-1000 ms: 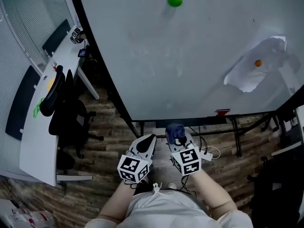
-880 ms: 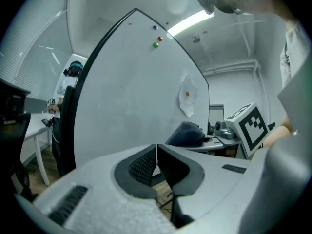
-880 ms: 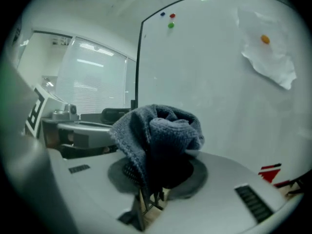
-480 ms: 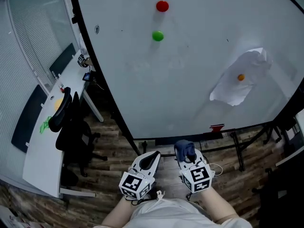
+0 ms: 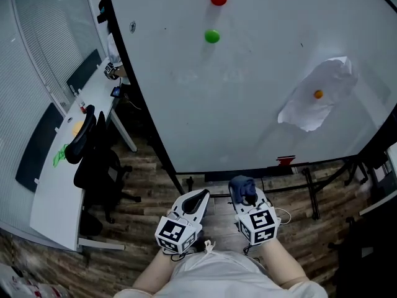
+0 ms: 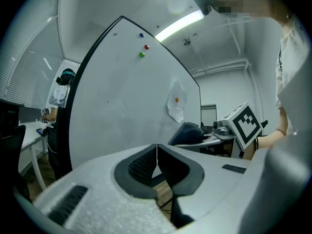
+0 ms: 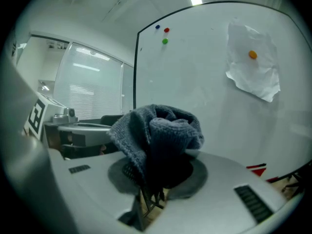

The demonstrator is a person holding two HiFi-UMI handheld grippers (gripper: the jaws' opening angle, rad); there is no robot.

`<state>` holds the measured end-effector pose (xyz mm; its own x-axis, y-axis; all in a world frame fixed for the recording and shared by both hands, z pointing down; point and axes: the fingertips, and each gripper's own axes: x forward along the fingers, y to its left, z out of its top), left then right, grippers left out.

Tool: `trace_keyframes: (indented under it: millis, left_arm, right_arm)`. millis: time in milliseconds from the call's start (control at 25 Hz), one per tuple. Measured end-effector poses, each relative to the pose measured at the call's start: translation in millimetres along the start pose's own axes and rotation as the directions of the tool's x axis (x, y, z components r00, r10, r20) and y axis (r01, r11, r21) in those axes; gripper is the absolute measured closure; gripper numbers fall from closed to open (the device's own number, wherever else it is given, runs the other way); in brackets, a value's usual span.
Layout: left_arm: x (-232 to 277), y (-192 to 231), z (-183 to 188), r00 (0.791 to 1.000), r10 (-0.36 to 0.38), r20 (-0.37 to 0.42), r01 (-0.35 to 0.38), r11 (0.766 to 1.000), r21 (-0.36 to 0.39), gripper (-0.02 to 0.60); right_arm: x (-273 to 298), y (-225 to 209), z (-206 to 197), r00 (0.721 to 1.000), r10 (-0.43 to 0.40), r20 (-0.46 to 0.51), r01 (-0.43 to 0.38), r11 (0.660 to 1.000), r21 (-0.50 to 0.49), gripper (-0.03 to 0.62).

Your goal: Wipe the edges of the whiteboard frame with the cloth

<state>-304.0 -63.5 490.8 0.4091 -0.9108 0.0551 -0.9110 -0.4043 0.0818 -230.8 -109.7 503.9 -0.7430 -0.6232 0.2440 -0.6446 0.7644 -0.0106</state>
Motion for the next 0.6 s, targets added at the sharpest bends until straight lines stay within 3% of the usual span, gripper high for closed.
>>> trace_keyframes:
  millis: [600]
  left_arm:
    - [4.5, 7.3, -10.7, 0.999, -0.003, -0.034, 0.003, 1.0, -0.025, 0.561]
  right_arm:
    - [1.6, 3.7, -12.0, 1.0, -0.011, -0.016, 0.012, 0.999, 0.05, 0.519]
